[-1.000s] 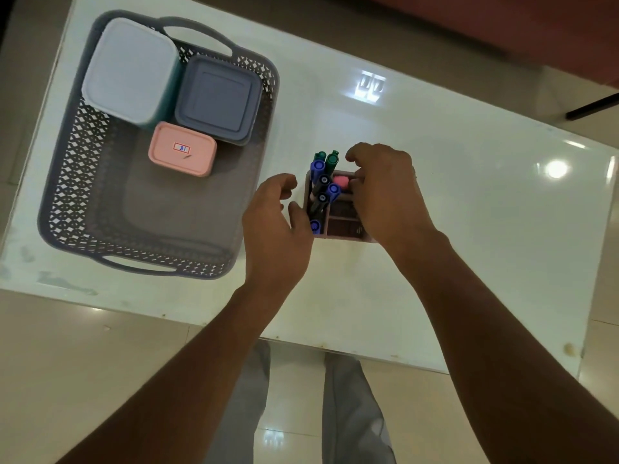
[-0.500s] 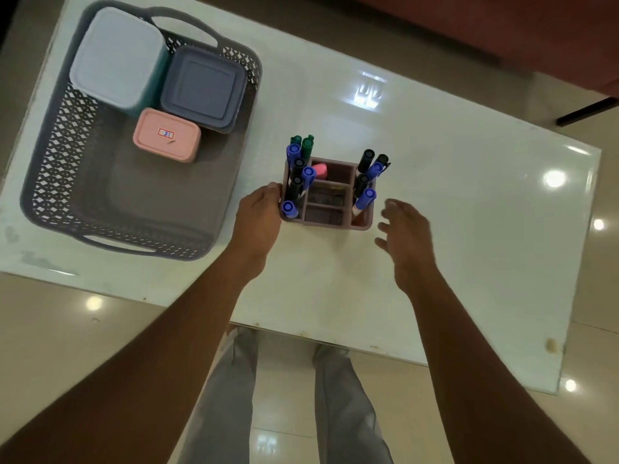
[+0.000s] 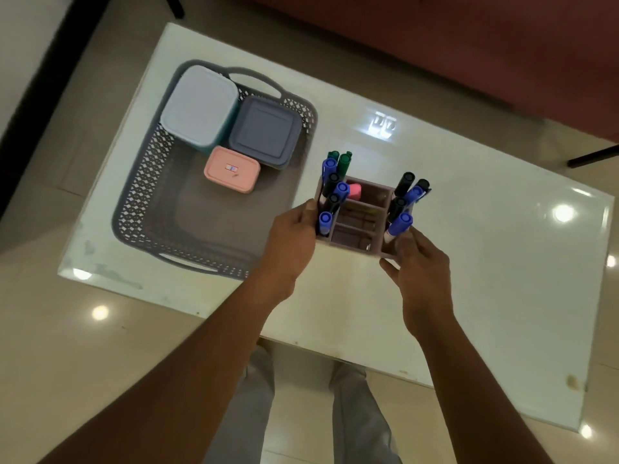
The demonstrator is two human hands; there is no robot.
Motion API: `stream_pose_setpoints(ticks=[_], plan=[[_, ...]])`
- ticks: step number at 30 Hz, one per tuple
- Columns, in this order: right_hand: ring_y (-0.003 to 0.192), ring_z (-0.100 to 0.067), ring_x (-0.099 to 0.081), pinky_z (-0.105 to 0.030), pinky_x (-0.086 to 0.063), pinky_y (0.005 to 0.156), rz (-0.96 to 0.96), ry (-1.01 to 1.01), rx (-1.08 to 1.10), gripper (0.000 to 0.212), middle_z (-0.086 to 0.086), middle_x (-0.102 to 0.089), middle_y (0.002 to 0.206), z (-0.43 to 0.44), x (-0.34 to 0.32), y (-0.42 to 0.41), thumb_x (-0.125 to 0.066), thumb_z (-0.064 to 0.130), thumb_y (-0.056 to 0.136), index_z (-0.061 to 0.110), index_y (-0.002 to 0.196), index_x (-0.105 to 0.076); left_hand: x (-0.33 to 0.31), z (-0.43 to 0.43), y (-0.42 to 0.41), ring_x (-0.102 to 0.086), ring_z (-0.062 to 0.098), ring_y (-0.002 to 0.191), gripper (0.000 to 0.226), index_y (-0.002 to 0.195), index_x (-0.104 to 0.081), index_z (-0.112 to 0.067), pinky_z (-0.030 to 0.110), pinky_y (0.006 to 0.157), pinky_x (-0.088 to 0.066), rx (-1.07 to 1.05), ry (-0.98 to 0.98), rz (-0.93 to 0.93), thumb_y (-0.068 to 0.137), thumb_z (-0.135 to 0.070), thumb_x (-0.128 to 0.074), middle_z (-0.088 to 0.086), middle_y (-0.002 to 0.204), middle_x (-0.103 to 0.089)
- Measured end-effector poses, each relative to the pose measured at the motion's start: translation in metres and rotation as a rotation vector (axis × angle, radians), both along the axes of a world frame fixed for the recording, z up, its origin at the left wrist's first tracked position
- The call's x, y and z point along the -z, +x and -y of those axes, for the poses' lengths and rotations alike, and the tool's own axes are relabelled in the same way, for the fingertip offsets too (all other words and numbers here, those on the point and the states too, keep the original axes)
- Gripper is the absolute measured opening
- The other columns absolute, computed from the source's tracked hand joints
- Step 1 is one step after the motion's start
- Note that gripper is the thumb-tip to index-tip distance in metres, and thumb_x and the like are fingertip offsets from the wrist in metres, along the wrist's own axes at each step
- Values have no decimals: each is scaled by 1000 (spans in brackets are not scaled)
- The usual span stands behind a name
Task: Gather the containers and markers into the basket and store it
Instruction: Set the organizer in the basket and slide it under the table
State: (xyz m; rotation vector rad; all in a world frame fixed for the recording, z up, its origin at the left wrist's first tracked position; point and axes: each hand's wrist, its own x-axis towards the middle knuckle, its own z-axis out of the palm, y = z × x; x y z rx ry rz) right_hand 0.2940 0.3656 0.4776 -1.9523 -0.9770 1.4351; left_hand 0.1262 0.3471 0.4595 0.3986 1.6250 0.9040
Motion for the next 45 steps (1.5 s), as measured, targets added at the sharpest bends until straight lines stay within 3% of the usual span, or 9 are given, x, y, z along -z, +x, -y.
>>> stream_pose_setpoints(ticks=[4, 9, 15, 19, 22, 31, 35, 39, 45], plan=[[101, -13, -70, -35, -56, 93, -55, 59, -46, 29, 2, -75, 103, 24, -30, -49, -46, 22, 103, 26, 123, -67, -28, 20, -58, -70, 6, 89, 31, 97, -76, -37, 37, 93, -52, 3, 79, -8, 103, -35, -45, -9, 90, -77], [94, -14, -73, -35, -57, 86, -141, 48, -151, 26, 4, -77, 97, 51, -28, -128, -48, 23, 103, 27, 119, -69, -44, 44, -144, -65, -3, 66, 31, 87, -76, -29, 27, 79, -52, -63, 56, -40, 102, -28, -48, -13, 70, -72], [86, -27, -72, -51, -59, 82, -68, -55, -205, 26, -3, -75, 94, 60, 15, -192, -47, 18, 103, 19, 113, -70, -11, 55, -213, -58, 25, 89, 25, 113, -69, -10, 45, 97, -49, -10, -105, -75, 102, -21, -49, 12, 94, -69], [86, -32, -71, -55, -58, 80, 4, -99, -202, 29, -6, -74, 92, 56, 42, -204, -46, 12, 101, 23, 108, -71, 15, 51, -223, -59, 20, 78, 27, 107, -71, -21, 40, 79, -49, 106, -125, -154, 102, -12, -46, 8, 88, -70], [85, -23, -73, -47, -60, 81, 36, -105, -187, 30, 0, -75, 92, 55, 53, -206, -47, 10, 100, 27, 107, -71, 29, 48, -230, -61, 14, 75, 39, 91, -73, -31, 35, 79, -48, 183, -126, -173, 95, -1, -49, -1, 88, -74], [74, -16, -69, -26, -53, 60, 127, -87, -254, 26, 4, -74, 90, 55, 63, -203, -47, 16, 99, 26, 107, -70, 33, 45, -242, -65, 28, 87, 29, 105, -73, -22, 59, 95, -49, 266, -150, -186, 92, 0, -59, 10, 93, -75], [84, -17, -72, -37, -61, 79, 248, 61, -213, 26, -1, -75, 100, 44, 57, -187, -54, 14, 94, 19, 114, -70, 28, 39, -251, -72, 16, 68, 23, 108, -73, -15, 28, 73, -58, 273, -87, -603, 87, -9, -66, 2, 94, -75], [62, -3, -64, -21, -50, 57, 369, 207, -81, 11, 13, -68, 73, 29, 54, -159, -58, 20, 88, 26, 95, -65, 30, 37, -253, -61, 17, 68, 18, 101, -71, -10, 25, 74, -45, 201, 126, -1026, 86, -13, -62, 4, 87, -71], [88, -20, -62, -29, -45, 73, 399, 75, -145, 35, 0, -65, 103, 32, 76, -156, -57, 39, 90, 16, 116, -53, 72, 38, -249, -59, 35, 87, 33, 110, -53, -5, 39, 73, -42, 297, -90, -909, 96, -35, -52, 18, 101, -65]])
